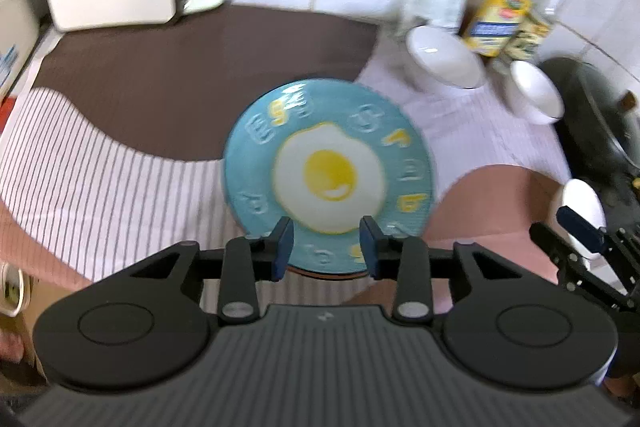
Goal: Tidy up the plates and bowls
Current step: 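Move the left tool to the white bowl by the stove and grip its rim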
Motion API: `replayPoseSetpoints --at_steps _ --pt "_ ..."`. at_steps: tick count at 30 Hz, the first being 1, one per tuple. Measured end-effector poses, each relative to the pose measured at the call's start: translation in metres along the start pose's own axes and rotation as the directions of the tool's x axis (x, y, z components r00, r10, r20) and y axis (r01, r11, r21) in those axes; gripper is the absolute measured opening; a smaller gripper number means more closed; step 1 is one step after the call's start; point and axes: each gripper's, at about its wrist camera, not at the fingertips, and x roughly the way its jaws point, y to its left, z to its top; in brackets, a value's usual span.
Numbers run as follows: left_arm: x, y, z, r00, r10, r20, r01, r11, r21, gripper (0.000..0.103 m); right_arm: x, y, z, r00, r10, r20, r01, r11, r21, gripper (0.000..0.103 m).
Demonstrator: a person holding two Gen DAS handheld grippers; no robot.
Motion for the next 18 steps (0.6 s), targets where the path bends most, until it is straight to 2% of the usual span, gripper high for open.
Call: replayPoseSetpoints --at_steps 8,10,15,18 --pt "-0.019 -0.045 -0.006 0.992 -0.114 0.048 0.109 0.99 0.092 0.047 -0.04 -0.031 -0.027 0.994 -0.107 0.034 0.107 0.994 0.007 0.047" --pt "-0.02 -0.056 -0.008 0.989 -0.14 0.054 0.134 0.985 0.112 0.048 -0.046 -0.037 -0.033 0.991 -0.128 0.038 0.128 0.992 0.007 0.052" --pt "-0.01 -0.083 -0.011 0.978 -0.202 0.042 0.194 0.97 0.144 0.05 -0.047 -0.053 -0.046 0.986 -0.167 0.03 0.166 0.986 0.028 0.058" --pt "-0.002 -0.102 -0.013 0.973 -0.23 0.037 0.22 0.96 0.171 0.052 -0.045 -0.061 -0.054 0.98 -0.194 0.034 0.194 0.981 0.026 0.067"
